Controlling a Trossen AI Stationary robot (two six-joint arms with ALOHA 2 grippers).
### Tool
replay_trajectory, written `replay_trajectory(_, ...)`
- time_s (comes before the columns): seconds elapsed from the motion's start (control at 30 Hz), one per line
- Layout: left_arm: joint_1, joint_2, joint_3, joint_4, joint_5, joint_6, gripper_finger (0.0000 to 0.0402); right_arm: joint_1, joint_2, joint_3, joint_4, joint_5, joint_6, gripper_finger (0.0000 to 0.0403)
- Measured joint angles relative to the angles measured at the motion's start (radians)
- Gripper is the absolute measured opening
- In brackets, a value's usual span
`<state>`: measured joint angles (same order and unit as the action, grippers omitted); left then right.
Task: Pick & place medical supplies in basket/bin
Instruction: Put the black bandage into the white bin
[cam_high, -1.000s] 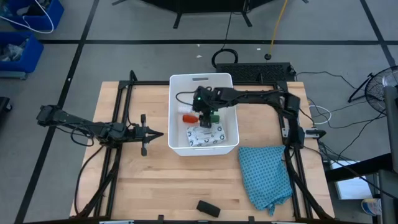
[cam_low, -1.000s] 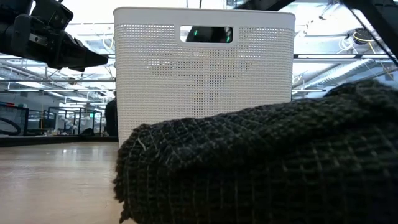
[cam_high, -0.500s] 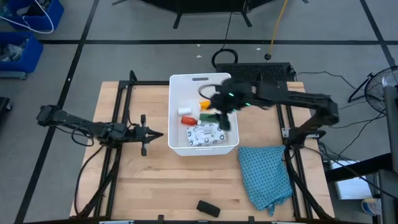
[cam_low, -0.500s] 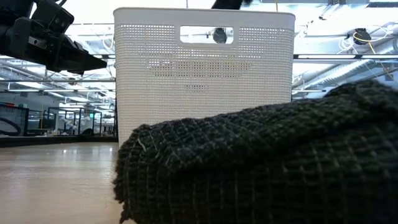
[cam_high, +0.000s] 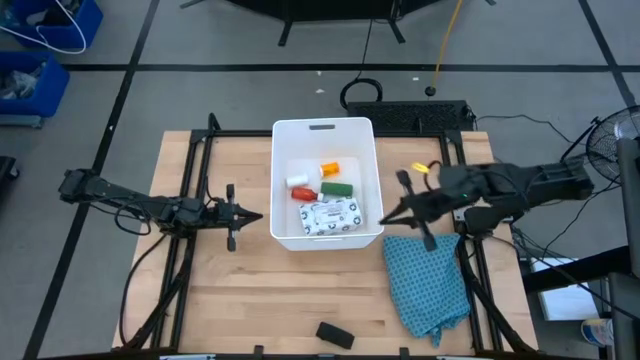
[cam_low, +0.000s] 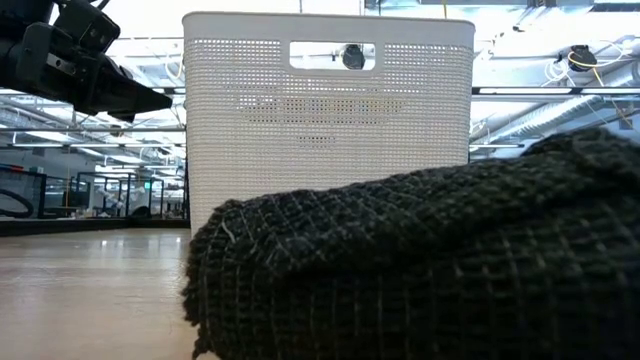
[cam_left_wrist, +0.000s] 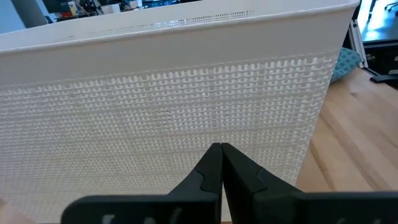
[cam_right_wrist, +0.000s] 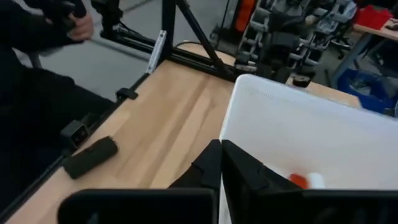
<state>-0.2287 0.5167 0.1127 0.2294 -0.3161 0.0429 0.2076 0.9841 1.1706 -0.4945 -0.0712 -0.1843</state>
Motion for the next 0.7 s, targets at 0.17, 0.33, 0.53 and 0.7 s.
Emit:
replay_trajectory(0.17,0.0,0.0,0.0,0.0,0.0,0.003,0.001,0.015,-0.211,-0.29,0.183,0.073,0.094,0.0001)
replay_trajectory(0.33,0.0,0.0,0.0,0.0,0.0,0.01,0.001,0.01,-0.39,-0.527,0.395,0.07,0.114,0.0001)
replay_trajectory(0.53,0.0,0.0,0.0,-0.001,0.0,0.027,0.001,0.008,-0.536,-0.704,0.524,0.07,0.115,0.0001)
replay_trajectory(0.7,0.0,0.0,0.0,-0.001,0.0,0.032,0.001,0.008,-0.584,-0.791,0.615,0.07,0.152,0.0001)
